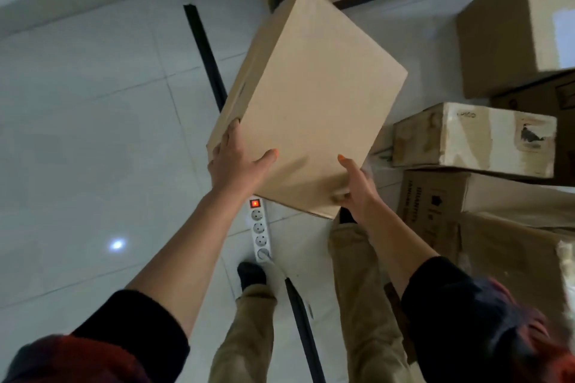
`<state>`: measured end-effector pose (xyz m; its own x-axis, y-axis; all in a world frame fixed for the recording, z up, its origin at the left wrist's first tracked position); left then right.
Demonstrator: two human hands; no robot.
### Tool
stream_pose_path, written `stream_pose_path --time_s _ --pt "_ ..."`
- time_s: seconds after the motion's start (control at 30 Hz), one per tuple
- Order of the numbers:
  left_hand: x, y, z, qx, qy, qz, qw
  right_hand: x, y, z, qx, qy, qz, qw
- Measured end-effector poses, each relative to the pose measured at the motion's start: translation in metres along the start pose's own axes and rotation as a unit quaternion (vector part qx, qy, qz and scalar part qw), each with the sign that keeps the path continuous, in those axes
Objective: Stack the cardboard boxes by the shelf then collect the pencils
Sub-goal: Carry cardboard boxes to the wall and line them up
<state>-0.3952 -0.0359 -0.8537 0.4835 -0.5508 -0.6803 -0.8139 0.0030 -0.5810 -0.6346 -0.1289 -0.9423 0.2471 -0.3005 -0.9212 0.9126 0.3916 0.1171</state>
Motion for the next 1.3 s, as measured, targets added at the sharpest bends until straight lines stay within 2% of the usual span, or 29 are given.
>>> stream_pose_path --time_s 0.1,0.2,0.3,0.37,0.43,0.5,0.6,0.63,0.73,0.83,0.9,1.07,1.3 --pt "0.002 -0.016 0.061 -0.088 -0.007 -0.004 0.996 0.006 0.041 0.004 -0.053 -0.030 0.001 0.998" --pt "0.008 -0.027 0.100 -0.113 -0.020 0.008 0.993 0.014 0.077 0.016 -0.131 -0.086 0.020 0.987" --pt "0.014 -0.027 0.127 -0.105 -0.055 0.051 0.992 0.021 0.114 0.031 -0.280 -0.117 0.052 0.951" --pt "0.018 -0.026 0.146 -0.128 -0.085 0.095 0.983 0.029 0.140 0.040 -0.433 -0.129 0.066 0.890" --pt "0.017 -0.019 0.156 -0.120 -0.094 0.140 0.978 0.033 0.159 0.039 -0.594 -0.098 0.095 0.793" --pt "0.013 -0.014 0.162 -0.079 -0.092 0.163 0.979 0.033 0.166 0.035 -0.694 -0.053 0.107 0.710" --pt "0.014 -0.008 0.166 -0.039 -0.089 0.138 0.986 0.024 0.161 0.034 -0.758 -0.050 0.078 0.645" --pt "0.013 -0.005 0.168 -0.031 -0.097 0.121 0.987 0.021 0.159 0.032 -0.766 -0.060 0.070 0.636" --pt "0.007 0.010 0.168 -0.036 -0.124 0.088 0.988 0.019 0.147 0.023 -0.764 -0.082 0.073 0.636" --pt "0.005 0.021 0.161 -0.123 -0.151 0.092 0.977 0.024 0.133 0.023 -0.768 -0.069 0.090 0.630" --pt "0.007 0.016 0.162 -0.167 -0.164 0.089 0.968 0.028 0.130 0.028 -0.781 -0.059 0.112 0.612" --pt "0.017 -0.008 0.164 -0.186 -0.153 0.095 0.966 0.033 0.137 0.043 -0.806 -0.038 0.155 0.569" --pt "0.046 -0.024 0.147 -0.192 -0.122 0.071 0.971 0.068 0.143 0.076 -0.785 -0.027 0.165 0.597"
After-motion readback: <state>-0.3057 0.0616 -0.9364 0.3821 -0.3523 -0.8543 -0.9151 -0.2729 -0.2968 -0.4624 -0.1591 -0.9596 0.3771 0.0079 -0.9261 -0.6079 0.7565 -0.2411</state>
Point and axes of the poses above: each hand's wrist, its own x-axis towards the middle knuckle, its own y-axis out of the palm, z = x × y, the point moved 6 cm from there along x, towards the middle knuckle, and after that the axes turned 13 degrees about z, right-handed, at the moved point
